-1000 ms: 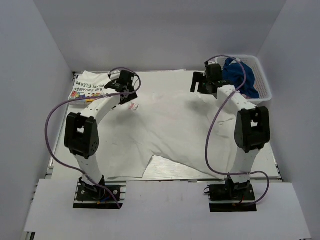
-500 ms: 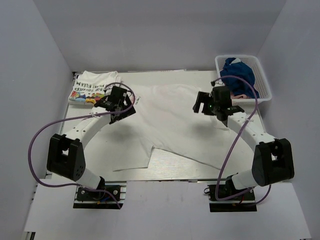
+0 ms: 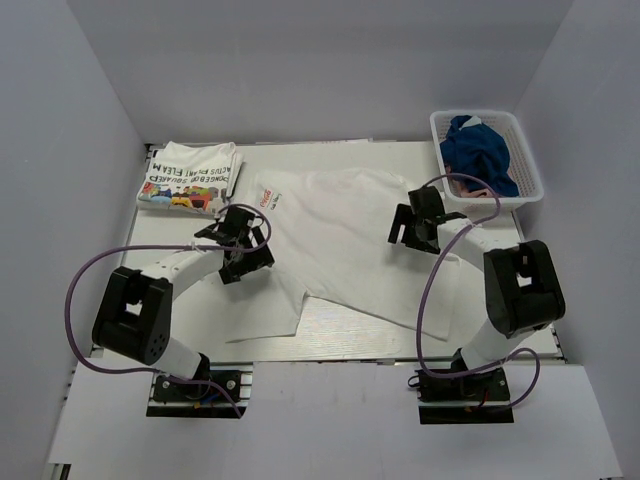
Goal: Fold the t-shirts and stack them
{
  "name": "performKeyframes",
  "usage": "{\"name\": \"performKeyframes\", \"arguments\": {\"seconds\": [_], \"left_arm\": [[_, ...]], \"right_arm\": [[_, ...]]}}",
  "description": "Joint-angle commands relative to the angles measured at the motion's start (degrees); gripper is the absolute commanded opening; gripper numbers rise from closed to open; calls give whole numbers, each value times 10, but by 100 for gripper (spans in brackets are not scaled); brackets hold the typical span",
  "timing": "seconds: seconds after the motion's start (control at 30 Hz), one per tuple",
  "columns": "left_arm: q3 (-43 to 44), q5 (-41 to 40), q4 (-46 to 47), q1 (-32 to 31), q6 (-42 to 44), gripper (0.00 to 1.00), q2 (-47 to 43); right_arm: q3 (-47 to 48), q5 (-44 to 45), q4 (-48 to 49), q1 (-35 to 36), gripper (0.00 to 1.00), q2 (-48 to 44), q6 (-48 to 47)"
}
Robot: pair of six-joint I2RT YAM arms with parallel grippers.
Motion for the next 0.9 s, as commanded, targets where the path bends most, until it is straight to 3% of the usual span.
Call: {"name": "performKeyframes", "arguments": {"seconds": [0.0, 0.27, 0.37, 0.67, 0.77, 0.87], "left_arm": [[-24, -4, 2, -3, -17, 100, -8], [-71, -31, -61, 8, -65, 100, 7], [-71, -63, -111, 1, -90, 100, -36], [-116, -25, -266, 1, -155, 100, -245], [-170, 80, -243, -5, -144, 100, -266], [-197, 113, -218, -17, -144, 100, -255]], "right_arm": [[46, 102, -42, -6, 90, 18, 22], [185, 152, -57, -19, 90, 113, 5], [198, 125, -78, -14, 90, 92, -11], [-22, 37, -68, -6, 90, -147, 88], [-82, 20, -104, -6, 90, -227, 122], [-131, 12, -135, -10, 90, -307, 131]]}}
